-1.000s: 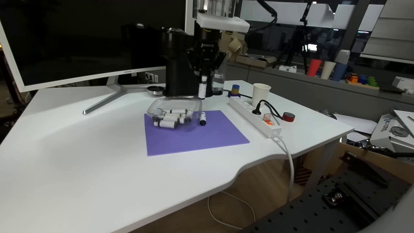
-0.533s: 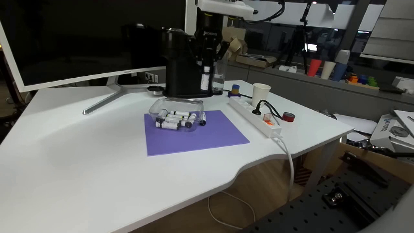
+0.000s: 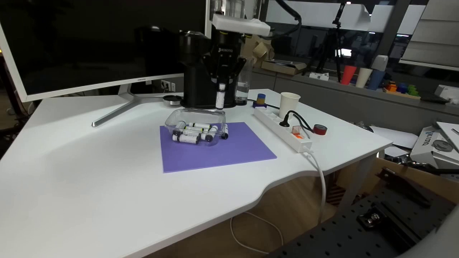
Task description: Pick the small bottle and put it in the plastic box
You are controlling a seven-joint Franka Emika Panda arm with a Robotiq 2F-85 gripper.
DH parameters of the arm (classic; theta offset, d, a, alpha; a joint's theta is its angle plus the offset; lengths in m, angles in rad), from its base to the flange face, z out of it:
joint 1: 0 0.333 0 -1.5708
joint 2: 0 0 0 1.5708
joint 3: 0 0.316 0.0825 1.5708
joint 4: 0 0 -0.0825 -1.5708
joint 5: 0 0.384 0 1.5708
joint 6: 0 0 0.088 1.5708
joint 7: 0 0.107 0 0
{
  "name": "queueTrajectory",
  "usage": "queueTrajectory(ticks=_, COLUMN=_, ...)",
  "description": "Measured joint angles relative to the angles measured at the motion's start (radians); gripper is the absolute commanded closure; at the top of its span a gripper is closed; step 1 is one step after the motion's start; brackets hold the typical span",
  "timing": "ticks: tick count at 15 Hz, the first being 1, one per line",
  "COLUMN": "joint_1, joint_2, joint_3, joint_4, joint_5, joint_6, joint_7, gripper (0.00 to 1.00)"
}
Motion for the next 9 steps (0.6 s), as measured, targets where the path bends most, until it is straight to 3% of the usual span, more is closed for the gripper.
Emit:
queueTrajectory(ticks=6, joint_1=0.006, joint_2=0.125, joint_3=0.024, joint_4=0.081, joint_5=0.014, joint_6=0.024, joint_7=-0.037, gripper=0.93)
queueTrajectory(ticks=7, joint_1=0.009, joint_2=0.142, joint_3=0.028, joint_4=0.093, joint_5=0.017, joint_6=0.025, joint_7=-0.038, gripper=0.48)
queueTrajectory(ticks=9, joint_1=0.014, joint_2=0.168, joint_3=0.033, joint_4=0.113, joint_5=0.021, joint_6=0.020, joint_7=-0.038, gripper=0.40)
